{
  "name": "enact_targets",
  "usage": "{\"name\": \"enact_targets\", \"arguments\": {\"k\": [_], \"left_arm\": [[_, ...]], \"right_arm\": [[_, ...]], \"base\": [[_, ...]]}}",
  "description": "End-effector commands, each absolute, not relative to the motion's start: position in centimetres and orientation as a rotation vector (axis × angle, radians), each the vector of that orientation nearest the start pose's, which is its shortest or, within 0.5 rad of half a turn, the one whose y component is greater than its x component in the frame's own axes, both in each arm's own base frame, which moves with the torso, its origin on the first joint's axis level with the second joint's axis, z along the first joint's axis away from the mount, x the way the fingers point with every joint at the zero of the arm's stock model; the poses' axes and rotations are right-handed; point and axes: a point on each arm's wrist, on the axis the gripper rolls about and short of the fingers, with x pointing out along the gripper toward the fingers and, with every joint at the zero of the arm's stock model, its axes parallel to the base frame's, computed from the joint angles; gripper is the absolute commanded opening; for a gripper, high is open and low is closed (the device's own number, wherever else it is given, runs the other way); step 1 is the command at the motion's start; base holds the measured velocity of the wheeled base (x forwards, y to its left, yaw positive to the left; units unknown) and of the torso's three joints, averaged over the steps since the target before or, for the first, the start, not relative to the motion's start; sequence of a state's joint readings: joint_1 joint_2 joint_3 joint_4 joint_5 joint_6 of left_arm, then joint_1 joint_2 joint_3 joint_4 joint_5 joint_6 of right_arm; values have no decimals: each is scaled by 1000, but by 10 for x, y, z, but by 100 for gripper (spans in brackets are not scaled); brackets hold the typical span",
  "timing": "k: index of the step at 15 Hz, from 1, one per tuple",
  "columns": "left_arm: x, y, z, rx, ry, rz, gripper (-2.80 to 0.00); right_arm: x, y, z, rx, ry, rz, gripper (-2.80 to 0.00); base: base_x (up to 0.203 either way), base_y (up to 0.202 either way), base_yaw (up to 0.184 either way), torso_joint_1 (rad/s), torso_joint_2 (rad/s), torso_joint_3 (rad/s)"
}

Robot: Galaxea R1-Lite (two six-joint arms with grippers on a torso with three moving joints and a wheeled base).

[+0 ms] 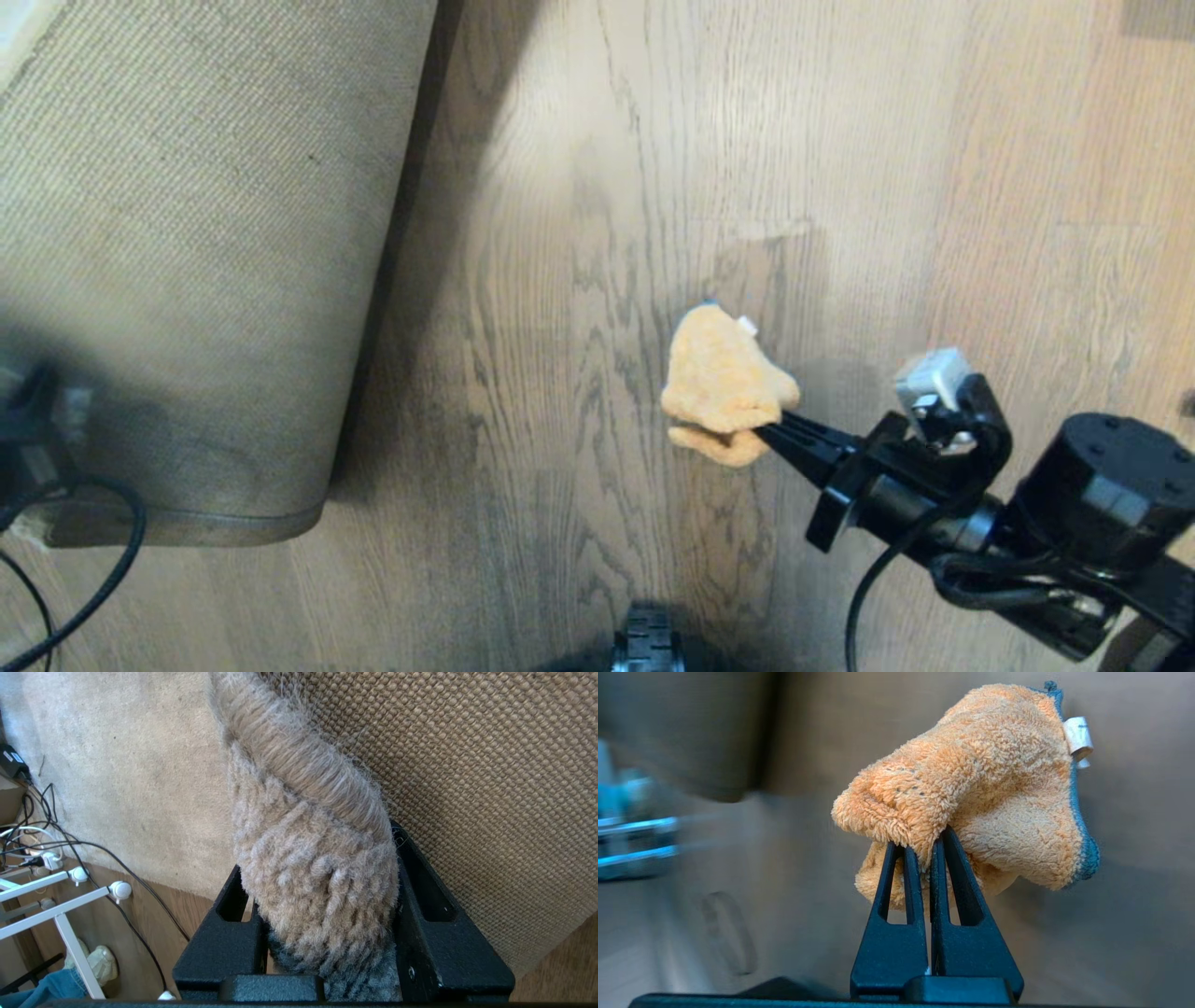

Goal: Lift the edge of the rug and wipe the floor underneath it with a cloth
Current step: Wipe the floor under the carpet with a rag

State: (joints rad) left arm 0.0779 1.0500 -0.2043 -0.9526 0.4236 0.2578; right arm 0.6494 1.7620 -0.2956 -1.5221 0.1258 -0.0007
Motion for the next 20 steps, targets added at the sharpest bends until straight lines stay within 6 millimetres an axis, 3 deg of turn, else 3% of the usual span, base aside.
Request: {"name": "enact_targets", "arguments": {"k": [1,5,8,15,20], "left_arm": [[121,19,187,236,-32,514,-280],[119,19,183,242,-17,514,-280],[119,19,183,243,-15,513,-280],[119,16,182,242,-11,508,-280],[118,14,180,242,-6,509,-280]], "right_arm": [[193,195,125,26,-60,906,-280],[193,256,106,36,-54,1041,-280],[205,282,92,38,-58,1054,-280],[237,324,55,50,-70,977,-280],[249,332,42,72,-61,895,-280]], "base": [[0,0,0,0,0,0],[0,0,0,0,0,0],[0,0,0,0,0,0],[0,0,0,0,0,0],[0,0,0,0,0,0]]}}
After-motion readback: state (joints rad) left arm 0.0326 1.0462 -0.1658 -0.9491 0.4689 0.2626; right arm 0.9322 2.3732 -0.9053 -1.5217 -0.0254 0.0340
